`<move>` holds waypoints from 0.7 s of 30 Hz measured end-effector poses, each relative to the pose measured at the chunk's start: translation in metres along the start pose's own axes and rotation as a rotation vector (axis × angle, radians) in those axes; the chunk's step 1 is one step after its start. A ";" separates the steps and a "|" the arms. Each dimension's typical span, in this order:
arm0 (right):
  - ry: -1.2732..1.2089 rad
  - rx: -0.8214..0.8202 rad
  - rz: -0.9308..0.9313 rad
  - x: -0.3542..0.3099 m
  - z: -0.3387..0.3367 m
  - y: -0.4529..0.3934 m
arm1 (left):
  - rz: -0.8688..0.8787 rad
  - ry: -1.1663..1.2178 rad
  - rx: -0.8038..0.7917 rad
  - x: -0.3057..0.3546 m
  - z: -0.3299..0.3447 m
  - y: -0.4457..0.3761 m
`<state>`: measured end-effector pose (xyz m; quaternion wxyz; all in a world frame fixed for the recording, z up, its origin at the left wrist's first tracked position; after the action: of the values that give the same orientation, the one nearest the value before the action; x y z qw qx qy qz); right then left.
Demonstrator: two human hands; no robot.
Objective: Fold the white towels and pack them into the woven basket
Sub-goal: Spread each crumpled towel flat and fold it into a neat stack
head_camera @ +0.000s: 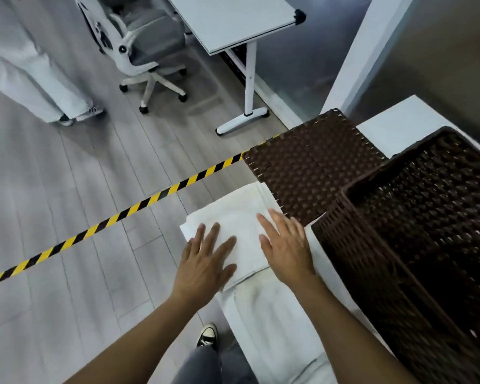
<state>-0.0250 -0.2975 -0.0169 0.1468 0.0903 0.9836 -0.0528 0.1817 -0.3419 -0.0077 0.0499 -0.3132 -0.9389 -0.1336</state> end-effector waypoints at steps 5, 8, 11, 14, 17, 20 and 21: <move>-0.026 -0.085 0.080 0.003 0.003 -0.007 | 0.001 -0.054 -0.031 0.004 -0.001 -0.011; -0.016 -0.097 0.103 -0.003 -0.002 -0.010 | 0.019 -0.051 -0.048 0.008 -0.014 -0.014; -0.041 -0.039 0.166 -0.017 -0.017 -0.006 | 0.068 -0.019 -0.050 0.010 -0.036 -0.015; -0.071 0.051 0.238 -0.037 -0.040 0.006 | 0.154 -0.030 0.037 0.014 -0.065 -0.016; -0.086 0.153 0.318 -0.051 -0.069 0.023 | 0.258 -0.003 0.132 0.028 -0.095 -0.014; -0.092 0.246 0.396 -0.062 -0.098 0.042 | 0.367 0.032 0.211 0.046 -0.124 -0.005; -0.104 0.280 0.424 -0.065 -0.107 0.050 | 0.402 0.049 0.233 0.052 -0.132 -0.001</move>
<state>0.0165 -0.2453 0.1003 0.1910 0.3113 0.9169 -0.1609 0.1410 -0.3500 0.1278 0.1341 -0.4826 -0.8653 -0.0193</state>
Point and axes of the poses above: each hand's wrist, its own y-axis away from the middle knuckle, its own z-axis out of the palm, x = y × z, the point moved 4 cm from there along -y, towards the middle knuckle
